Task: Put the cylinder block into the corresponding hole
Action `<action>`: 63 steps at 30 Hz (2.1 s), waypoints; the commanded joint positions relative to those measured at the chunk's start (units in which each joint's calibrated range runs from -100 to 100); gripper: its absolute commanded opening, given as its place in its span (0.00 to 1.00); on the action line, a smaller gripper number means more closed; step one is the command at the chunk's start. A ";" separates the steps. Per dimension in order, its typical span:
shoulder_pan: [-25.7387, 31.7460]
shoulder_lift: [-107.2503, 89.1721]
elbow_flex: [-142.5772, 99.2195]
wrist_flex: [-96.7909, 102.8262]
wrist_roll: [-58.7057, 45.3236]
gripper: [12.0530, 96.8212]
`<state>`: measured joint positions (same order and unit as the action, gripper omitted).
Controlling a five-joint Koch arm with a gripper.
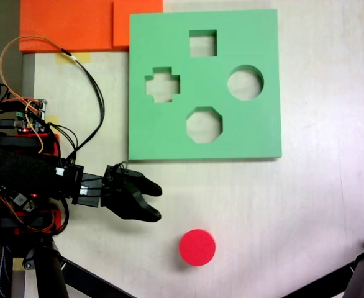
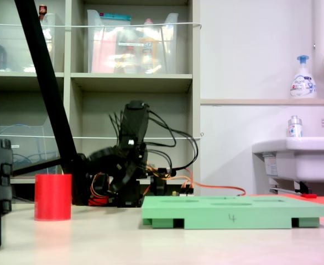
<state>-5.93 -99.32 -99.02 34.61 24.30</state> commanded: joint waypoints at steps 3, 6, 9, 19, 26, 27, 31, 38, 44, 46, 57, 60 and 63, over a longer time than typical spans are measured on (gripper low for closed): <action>-0.49 -0.68 -0.98 11.95 14.75 0.45; -1.37 -0.68 -0.98 11.95 19.00 0.44; -1.07 -0.68 -0.98 11.95 22.42 0.44; 0.83 -0.68 -0.08 16.67 22.76 0.67; 2.15 33.95 -0.08 51.72 22.47 0.92; 2.15 39.26 0.12 55.76 22.42 0.92; 2.05 58.53 2.61 65.39 22.47 0.92; 0.49 80.74 7.20 65.39 22.47 0.92; -2.10 83.39 7.59 65.39 22.66 0.91; -2.98 84.51 7.69 65.39 22.76 0.91; -4.98 96.80 17.76 65.39 23.15 0.90; -4.69 98.62 21.35 65.39 23.15 0.86; -4.20 100.15 24.74 65.39 23.15 0.86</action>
<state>-10.33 0.82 -75.60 93.44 47.30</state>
